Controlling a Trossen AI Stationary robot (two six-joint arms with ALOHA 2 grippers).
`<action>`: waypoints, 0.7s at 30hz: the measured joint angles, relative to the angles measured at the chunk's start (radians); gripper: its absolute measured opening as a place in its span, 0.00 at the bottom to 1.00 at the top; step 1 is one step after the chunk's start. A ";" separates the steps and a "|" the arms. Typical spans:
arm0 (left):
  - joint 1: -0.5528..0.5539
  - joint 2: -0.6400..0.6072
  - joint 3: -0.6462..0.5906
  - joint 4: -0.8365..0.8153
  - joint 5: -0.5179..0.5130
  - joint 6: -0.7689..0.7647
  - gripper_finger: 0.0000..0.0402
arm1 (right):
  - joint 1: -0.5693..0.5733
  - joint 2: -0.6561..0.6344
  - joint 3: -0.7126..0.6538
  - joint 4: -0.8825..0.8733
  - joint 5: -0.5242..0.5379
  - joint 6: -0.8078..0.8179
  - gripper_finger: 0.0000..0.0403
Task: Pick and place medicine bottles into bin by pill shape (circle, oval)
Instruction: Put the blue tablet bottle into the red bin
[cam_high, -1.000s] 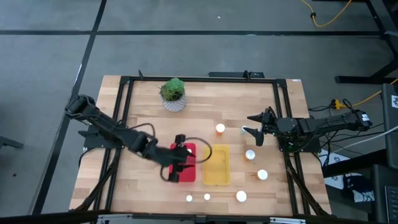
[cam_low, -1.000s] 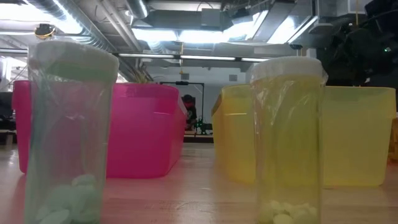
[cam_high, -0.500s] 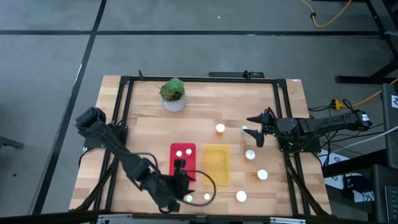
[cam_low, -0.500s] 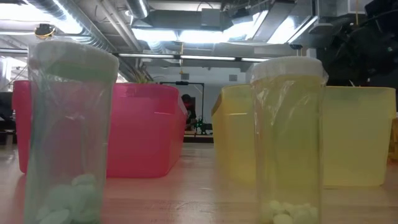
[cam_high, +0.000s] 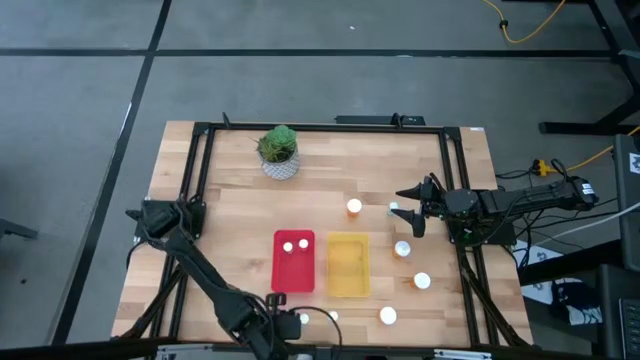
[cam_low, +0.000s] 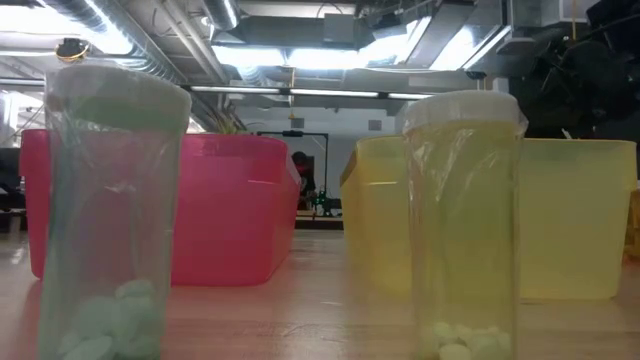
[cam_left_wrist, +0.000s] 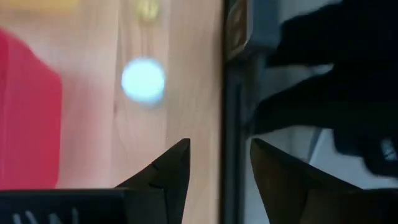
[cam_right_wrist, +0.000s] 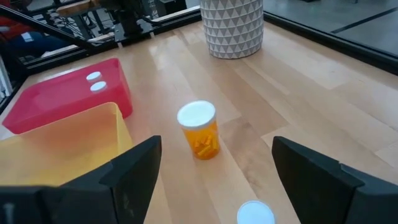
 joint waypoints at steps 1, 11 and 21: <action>-0.001 0.009 0.000 -0.013 0.000 0.000 0.40 | 0.000 0.000 0.000 0.000 -0.002 0.000 0.76; 0.003 0.076 0.000 -0.071 -0.094 -0.026 0.40 | 0.000 0.000 0.000 0.000 -0.034 0.000 0.76; 0.019 0.090 0.000 -0.067 -0.207 -0.022 0.40 | 0.000 0.000 0.000 0.001 -0.034 0.000 0.76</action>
